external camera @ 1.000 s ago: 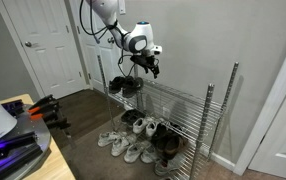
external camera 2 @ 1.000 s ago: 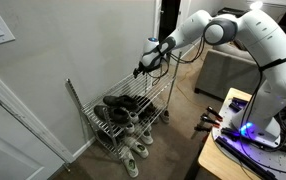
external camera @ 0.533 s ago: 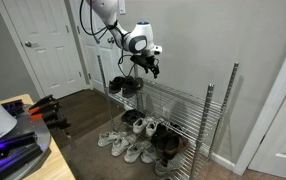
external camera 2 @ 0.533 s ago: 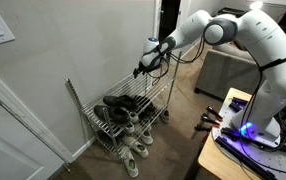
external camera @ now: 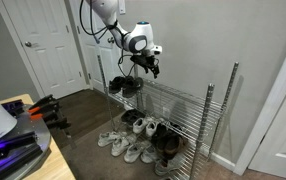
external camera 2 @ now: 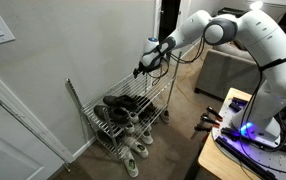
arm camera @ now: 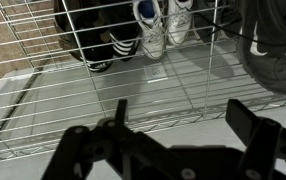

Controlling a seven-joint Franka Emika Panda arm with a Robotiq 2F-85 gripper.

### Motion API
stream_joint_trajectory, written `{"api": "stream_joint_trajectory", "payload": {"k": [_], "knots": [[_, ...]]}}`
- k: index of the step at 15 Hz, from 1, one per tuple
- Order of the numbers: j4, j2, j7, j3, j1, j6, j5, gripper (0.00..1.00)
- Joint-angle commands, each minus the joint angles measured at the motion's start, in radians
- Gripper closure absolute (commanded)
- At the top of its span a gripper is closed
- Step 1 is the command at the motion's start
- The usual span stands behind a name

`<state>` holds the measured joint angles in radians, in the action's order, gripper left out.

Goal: Move the black shoes on the top rack to the left

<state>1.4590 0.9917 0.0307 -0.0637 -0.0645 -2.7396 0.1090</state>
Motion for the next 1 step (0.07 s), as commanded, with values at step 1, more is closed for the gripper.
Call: {"api": "stream_joint_trajectory", "payload": {"k": [1], "knots": [[-0.004, 0.002, -0.002, 0.003, 0.003, 0.003, 0.004, 0.0]]}}
